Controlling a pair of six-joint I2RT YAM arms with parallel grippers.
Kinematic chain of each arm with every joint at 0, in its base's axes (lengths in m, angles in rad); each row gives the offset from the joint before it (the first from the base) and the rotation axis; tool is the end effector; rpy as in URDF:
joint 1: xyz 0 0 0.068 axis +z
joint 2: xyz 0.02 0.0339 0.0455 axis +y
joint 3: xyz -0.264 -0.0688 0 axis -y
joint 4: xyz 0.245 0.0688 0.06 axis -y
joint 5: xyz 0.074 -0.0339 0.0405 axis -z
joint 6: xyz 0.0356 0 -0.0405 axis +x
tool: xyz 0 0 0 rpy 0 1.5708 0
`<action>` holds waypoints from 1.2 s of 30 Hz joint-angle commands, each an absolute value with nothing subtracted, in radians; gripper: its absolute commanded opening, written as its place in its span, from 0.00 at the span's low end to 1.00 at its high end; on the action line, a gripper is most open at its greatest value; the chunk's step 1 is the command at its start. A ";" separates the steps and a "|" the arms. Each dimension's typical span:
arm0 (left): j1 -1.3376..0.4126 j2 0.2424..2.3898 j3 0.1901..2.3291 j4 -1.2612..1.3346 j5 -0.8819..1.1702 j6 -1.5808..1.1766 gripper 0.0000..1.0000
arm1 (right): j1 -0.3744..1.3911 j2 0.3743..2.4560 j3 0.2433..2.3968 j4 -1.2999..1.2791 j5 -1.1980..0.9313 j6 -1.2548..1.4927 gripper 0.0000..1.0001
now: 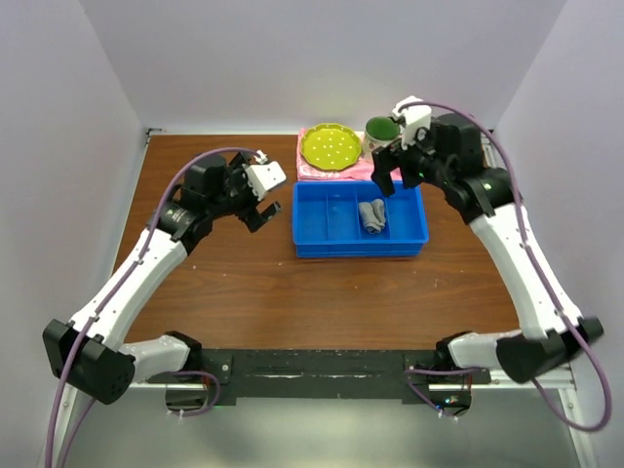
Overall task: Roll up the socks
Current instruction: Reset both arms
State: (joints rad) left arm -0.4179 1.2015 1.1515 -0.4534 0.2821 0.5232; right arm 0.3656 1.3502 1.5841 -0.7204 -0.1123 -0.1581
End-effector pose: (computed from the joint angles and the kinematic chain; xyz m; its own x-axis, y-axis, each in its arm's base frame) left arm 0.2402 -0.1175 0.3552 -0.0758 0.5588 -0.8259 0.7510 0.5768 0.3213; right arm 0.2632 0.1050 0.4351 -0.3607 -0.3056 -0.8812 -0.5109 0.8552 -0.0874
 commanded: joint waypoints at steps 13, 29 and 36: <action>-0.405 1.077 1.494 -0.709 0.342 0.502 1.00 | 0.368 0.954 1.729 -0.900 -0.419 -0.403 0.99; -0.361 1.008 1.591 -0.799 0.497 0.522 1.00 | 0.370 0.861 1.761 -1.005 -0.483 -0.417 0.99; -0.344 1.017 1.605 -0.810 0.541 0.531 1.00 | 0.368 0.848 1.747 -0.999 -0.469 -0.411 0.99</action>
State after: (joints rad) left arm -0.3553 1.0161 1.5681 -0.7959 0.4931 0.5205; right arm 0.3664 0.8444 1.7409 -0.9905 -0.4671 -0.4175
